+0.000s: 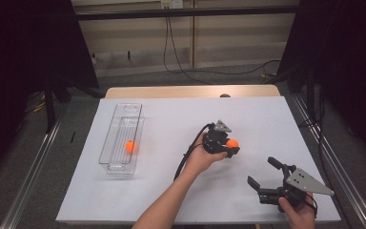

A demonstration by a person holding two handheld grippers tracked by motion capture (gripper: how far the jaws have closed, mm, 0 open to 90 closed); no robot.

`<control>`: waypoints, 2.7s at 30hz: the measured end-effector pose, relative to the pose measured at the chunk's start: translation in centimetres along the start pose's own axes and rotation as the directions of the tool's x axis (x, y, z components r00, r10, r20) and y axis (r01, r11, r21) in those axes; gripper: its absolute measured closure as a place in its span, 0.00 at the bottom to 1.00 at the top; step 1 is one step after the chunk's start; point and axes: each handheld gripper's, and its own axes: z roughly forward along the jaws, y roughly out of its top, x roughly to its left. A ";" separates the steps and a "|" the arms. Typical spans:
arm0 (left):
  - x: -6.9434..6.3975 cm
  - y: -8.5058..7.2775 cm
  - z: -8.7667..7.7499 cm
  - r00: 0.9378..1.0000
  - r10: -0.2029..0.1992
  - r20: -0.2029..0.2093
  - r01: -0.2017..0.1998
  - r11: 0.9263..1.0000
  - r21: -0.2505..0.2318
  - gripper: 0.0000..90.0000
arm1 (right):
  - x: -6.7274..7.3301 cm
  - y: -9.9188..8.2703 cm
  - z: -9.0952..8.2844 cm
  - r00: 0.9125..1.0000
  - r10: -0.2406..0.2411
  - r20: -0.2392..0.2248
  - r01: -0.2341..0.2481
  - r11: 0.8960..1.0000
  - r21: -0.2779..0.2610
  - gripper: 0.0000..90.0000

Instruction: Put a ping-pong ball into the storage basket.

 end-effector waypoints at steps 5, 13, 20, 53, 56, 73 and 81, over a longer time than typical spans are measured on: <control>0.4 -0.3 -0.4 1.000 -0.014 -0.001 0.014 1.000 0.006 0.57 | 0.0 0.0 0.0 1.000 0.000 0.000 0.000 1.000 0.000 0.03; 0.7 -0.9 -0.9 1.000 -0.029 -0.005 0.029 1.000 0.006 0.57 | 0.0 0.0 0.0 1.000 0.000 0.000 0.000 1.000 -0.001 0.03; 0.8 -1.2 -1.4 0.999 -0.029 -0.014 0.029 1.000 0.011 0.57 | 0.0 0.0 0.0 1.000 0.000 -0.003 0.000 1.000 0.000 0.03; 2.0 -2.9 -4.2 0.998 -0.058 -0.035 0.058 0.998 0.019 0.57 | 0.1 0.0 0.1 1.000 0.001 -0.004 -0.001 1.000 0.000 0.03; 2.1 -3.0 -4.4 0.998 -0.059 -0.038 0.060 0.998 0.018 0.57 | 0.1 0.0 0.1 1.000 0.001 -0.004 -0.001 1.000 -0.001 0.03; 2.8 -4.1 -6.4 0.996 -0.062 -0.061 0.065 0.997 0.048 0.57 | 0.1 0.0 0.1 1.000 -0.001 -0.001 0.001 1.000 0.001 0.03; 2.8 -4.7 -6.7 0.996 -0.073 -0.057 0.076 0.996 0.051 0.57 | 0.2 0.0 0.1 1.000 0.001 0.001 -0.001 1.000 -0.001 0.03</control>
